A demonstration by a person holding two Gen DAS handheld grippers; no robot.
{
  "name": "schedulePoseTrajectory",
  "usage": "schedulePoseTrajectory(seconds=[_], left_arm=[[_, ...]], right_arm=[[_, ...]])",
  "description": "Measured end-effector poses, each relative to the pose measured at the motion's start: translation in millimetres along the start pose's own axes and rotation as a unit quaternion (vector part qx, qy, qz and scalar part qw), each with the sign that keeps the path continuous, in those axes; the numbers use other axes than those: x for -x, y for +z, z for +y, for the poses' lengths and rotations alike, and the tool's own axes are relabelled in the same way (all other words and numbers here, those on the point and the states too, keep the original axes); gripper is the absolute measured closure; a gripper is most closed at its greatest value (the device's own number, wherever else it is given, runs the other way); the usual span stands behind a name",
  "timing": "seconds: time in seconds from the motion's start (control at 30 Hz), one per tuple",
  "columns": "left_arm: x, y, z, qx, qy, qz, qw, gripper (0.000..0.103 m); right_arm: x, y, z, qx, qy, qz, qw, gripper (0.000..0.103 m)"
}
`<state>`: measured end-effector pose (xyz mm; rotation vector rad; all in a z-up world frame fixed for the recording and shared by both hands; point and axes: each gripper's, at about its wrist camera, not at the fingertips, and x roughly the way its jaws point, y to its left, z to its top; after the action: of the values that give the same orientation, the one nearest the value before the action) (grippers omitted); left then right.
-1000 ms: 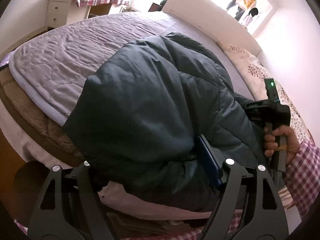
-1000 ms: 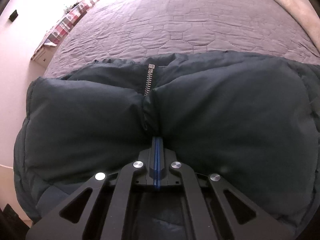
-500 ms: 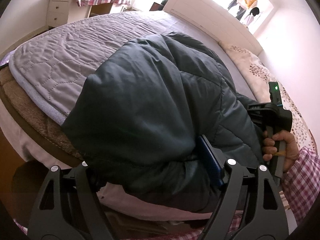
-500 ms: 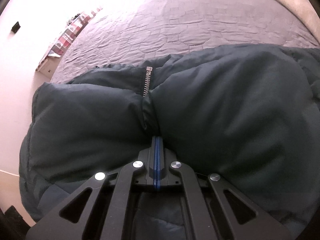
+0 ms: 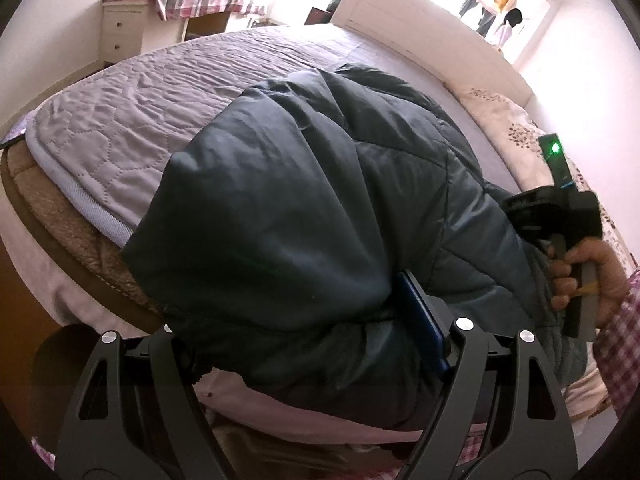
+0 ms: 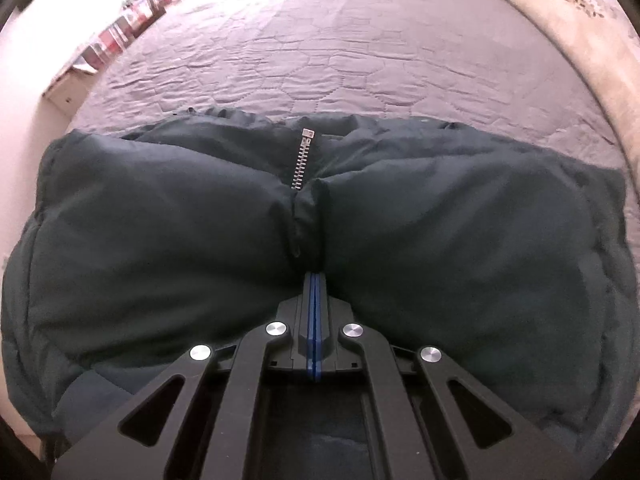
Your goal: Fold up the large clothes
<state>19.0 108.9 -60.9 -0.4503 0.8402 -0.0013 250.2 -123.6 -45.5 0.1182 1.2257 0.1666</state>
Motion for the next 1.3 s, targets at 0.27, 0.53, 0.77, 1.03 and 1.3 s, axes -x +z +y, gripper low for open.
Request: schedulePoseTrajectory(seconds=[0.27, 0.53, 0.77, 1.03, 1.3], left_arm=[[0.7, -0.8, -0.5, -0.001, 0.006, -0.001, 1.0000, 0.023], [0.8, -1.4, 0.9, 0.001, 0.006, -0.002, 1.0000, 0.023], [0.8, -1.6, 1.4, 0.002, 0.006, -0.002, 1.0000, 0.023], [2.0, -4.4, -0.6, 0.001, 0.012, -0.002, 0.9999, 0.022], [1.9, -5.5, -3.8, 0.000, 0.019, -0.002, 0.9998, 0.021]], right_arm=[[47.7, -18.8, -14.4, -0.033, 0.050, -0.042, 0.997, 0.097], [107.5, -99.1, -36.5, -0.038, 0.126, -0.085, 0.988, 0.094], [130.8, -168.6, -51.0, -0.045, 0.146, -0.098, 0.983, 0.094], [123.1, -190.7, -62.9, -0.062, 0.158, -0.091, 0.981, 0.094], [111.6, -204.5, -54.1, -0.044, 0.185, -0.070, 0.979, 0.093]])
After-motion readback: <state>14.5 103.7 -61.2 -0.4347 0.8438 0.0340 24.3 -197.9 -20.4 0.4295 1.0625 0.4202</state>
